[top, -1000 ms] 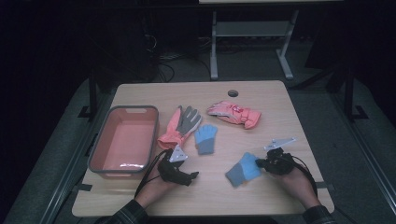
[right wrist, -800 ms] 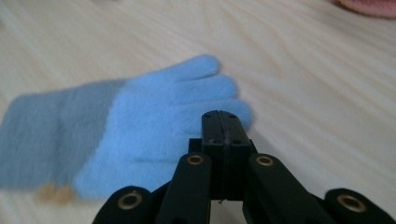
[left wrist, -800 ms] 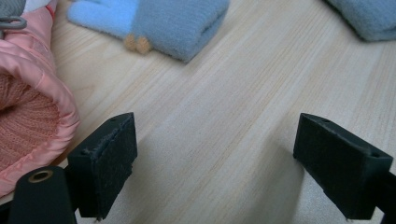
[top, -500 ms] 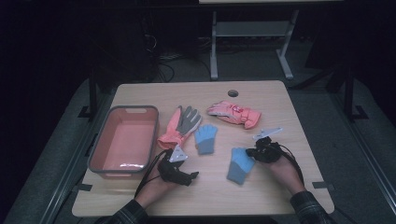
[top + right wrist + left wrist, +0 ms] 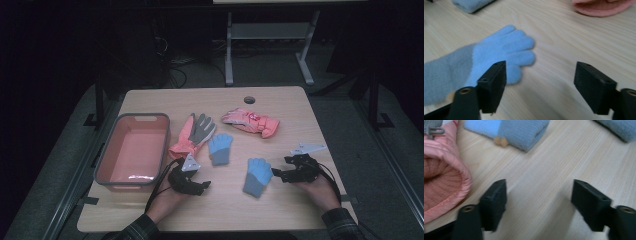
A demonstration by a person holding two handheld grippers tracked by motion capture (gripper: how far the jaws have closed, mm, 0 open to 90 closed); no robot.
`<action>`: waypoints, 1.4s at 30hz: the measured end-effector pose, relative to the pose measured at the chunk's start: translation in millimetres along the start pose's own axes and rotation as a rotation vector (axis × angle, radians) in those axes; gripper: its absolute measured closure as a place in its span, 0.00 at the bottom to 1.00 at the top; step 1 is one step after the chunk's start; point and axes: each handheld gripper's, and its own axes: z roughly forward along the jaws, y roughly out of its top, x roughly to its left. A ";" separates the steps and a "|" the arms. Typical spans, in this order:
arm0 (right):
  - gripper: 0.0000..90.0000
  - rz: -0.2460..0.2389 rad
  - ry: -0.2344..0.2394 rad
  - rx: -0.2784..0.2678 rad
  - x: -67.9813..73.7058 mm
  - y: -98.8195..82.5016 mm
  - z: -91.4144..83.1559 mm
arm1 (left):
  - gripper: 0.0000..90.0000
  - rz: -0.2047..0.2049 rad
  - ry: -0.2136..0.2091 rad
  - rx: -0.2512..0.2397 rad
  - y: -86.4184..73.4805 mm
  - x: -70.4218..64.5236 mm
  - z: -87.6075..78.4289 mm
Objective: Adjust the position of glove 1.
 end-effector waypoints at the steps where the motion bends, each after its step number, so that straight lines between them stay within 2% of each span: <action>1: 0.22 -0.013 -0.025 -0.007 -2.8 -7.5 -3.3 | 0.55 -0.013 -0.013 -0.007 3.9 0.3 -3.6; 2: 0.22 -0.013 -0.025 -0.007 -2.8 -7.5 -3.3 | 0.61 -0.013 -0.013 -0.007 3.9 0.3 -3.6; 3: 0.20 -0.011 -0.025 -0.013 -3.9 -9.8 -4.0 | 0.61 -0.012 -0.012 -0.007 7.0 0.0 -4.9; 4: 0.20 -0.011 -0.031 -0.018 -5.6 -12.8 -4.7 | 0.68 -0.014 0.005 -0.003 11.4 -0.4 -5.8; 7: 0.17 -0.013 -0.054 -0.034 -8.4 -20.0 -6.4 | 0.92 -0.007 0.016 0.006 22.7 -0.8 -6.1; 9: 0.15 -0.017 -0.066 -0.033 -10.5 -23.2 -3.5 | 0.99 -0.011 0.016 0.003 30.1 0.2 -3.9; 16: 0.15 -0.037 -0.076 -0.015 -8.1 -24.8 2.4 | 0.99 -0.040 0.019 -0.011 57.2 9.2 14.4; 19: 0.15 -0.038 -0.078 -0.019 -8.1 -25.0 2.9 | 0.99 -0.032 0.021 -0.016 67.9 12.9 24.9; 23: 0.15 -0.040 -0.078 -0.020 -8.2 -25.2 3.0 | 0.99 -0.042 0.018 -0.021 81.6 18.1 42.7; 25: 0.15 -0.040 -0.078 -0.020 -8.2 -25.1 3.2 | 0.99 -0.045 0.011 -0.015 85.2 20.1 52.9; 30: 0.15 -0.041 -0.078 -0.019 -8.1 -25.1 3.3 | 0.99 -0.031 -0.009 0.041 86.0 18.5 74.5; 33: 0.14 -0.042 -0.077 -0.019 -8.2 -25.1 3.3 | 1.00 -0.022 -0.040 0.051 85.3 15.8 74.0; 38: 0.14 -0.043 -0.076 -0.018 -8.1 -25.1 3.3 | 1.00 0.016 -0.092 0.066 79.0 7.0 67.8; 42: 0.14 -0.043 -0.076 -0.018 -8.1 -25.1 3.3 | 1.00 0.043 -0.112 0.070 76.1 0.1 64.6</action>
